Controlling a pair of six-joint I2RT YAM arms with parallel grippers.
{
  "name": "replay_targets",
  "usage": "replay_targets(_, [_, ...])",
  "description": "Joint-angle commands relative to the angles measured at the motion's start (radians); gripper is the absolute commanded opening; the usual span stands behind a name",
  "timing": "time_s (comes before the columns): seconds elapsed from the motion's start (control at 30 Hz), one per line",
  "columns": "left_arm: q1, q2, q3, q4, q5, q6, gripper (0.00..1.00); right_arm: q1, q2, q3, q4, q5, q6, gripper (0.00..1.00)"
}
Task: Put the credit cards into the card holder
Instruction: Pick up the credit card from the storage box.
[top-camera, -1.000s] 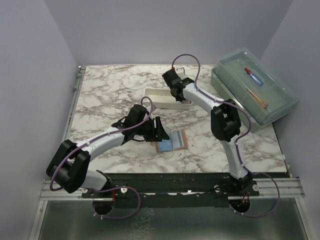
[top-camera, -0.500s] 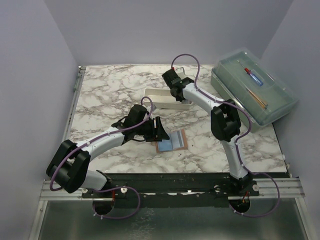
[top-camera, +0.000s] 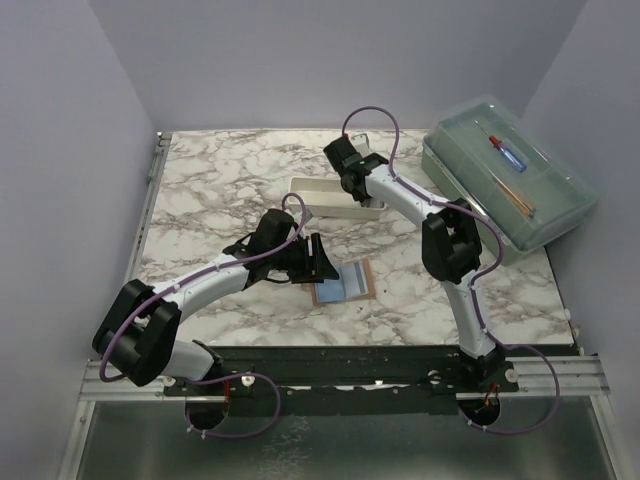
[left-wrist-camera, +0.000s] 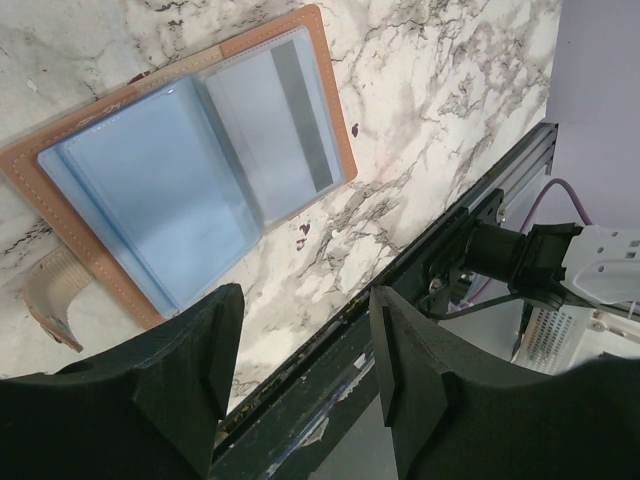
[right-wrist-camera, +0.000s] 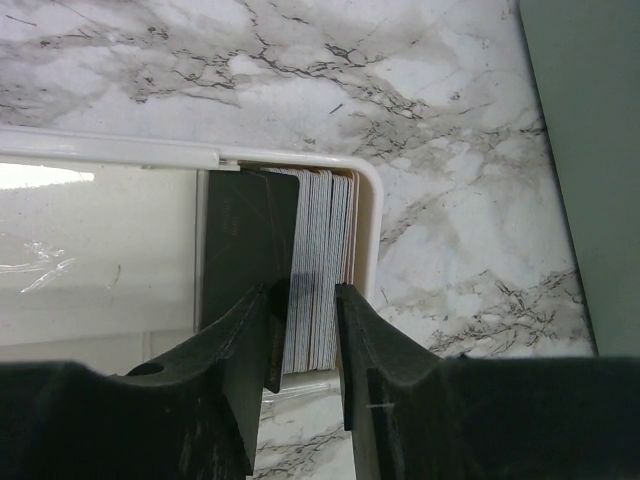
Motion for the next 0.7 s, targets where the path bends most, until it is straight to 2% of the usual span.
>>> replay_targets(0.0, [0.001,0.006,-0.007,0.021,-0.009,0.004,0.59,0.002,-0.001,0.032,-0.043,0.042,-0.013,0.35])
replay_targets(0.13, [0.001,0.008,-0.007,0.021,-0.009,0.005,0.59,0.004,0.0,0.036,-0.043,0.041,-0.015,0.3])
replay_targets(0.67, [0.001,0.005,-0.013,0.022,-0.008,0.007,0.59,0.006,0.011,0.043,-0.024,-0.047,-0.009,0.23])
